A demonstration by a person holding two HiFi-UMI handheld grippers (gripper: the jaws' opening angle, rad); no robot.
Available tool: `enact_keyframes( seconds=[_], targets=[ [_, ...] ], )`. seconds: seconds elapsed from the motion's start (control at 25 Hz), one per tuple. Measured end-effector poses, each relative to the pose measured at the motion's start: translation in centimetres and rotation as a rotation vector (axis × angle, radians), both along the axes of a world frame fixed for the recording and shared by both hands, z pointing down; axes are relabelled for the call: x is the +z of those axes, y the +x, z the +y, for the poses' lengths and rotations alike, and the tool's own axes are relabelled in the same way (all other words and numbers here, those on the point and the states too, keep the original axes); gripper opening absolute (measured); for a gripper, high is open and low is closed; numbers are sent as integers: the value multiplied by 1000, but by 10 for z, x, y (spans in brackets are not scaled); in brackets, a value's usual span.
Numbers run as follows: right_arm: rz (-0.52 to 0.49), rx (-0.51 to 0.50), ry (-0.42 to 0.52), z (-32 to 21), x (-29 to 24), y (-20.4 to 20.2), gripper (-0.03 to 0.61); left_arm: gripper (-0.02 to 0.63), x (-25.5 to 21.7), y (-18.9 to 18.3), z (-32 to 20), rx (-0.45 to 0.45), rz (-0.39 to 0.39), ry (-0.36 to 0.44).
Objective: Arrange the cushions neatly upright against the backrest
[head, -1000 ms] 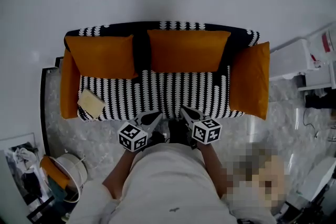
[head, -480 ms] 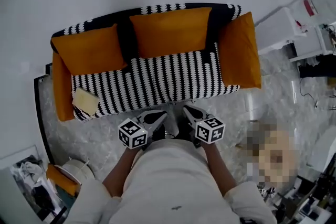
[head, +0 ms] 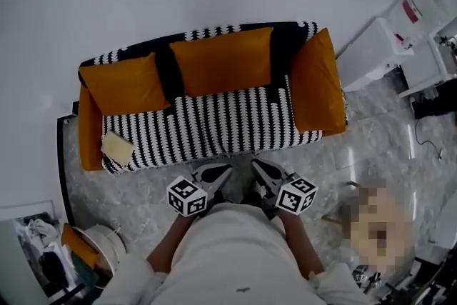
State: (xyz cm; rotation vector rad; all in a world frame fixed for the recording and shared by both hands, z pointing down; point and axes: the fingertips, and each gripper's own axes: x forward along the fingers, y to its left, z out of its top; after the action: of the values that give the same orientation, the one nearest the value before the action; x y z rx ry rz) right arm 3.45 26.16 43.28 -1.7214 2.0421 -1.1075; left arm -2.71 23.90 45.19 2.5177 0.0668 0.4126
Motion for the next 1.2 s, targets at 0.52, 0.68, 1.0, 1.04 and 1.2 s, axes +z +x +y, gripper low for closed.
enact_keyframes(
  seconds=[0.52,0.68,1.0,1.04,1.2],
  targets=[
    [137,-219,58,79,-10,35,8,12,-19,48,85,-243,15,11],
    [185,-277,13,100,7,32,8,12,-13,48,113,-234,-6,12],
    [165,-278,28,112,4,36,8,12,-13,49,122,-272,-22,16],
    [171,-290,25,113,6,35,7,12,-12,49,123,-276,-22,13],
    [178,-300,16,121,10,37,8,12,-4,48,130,-286,-36,-5]
  ],
)
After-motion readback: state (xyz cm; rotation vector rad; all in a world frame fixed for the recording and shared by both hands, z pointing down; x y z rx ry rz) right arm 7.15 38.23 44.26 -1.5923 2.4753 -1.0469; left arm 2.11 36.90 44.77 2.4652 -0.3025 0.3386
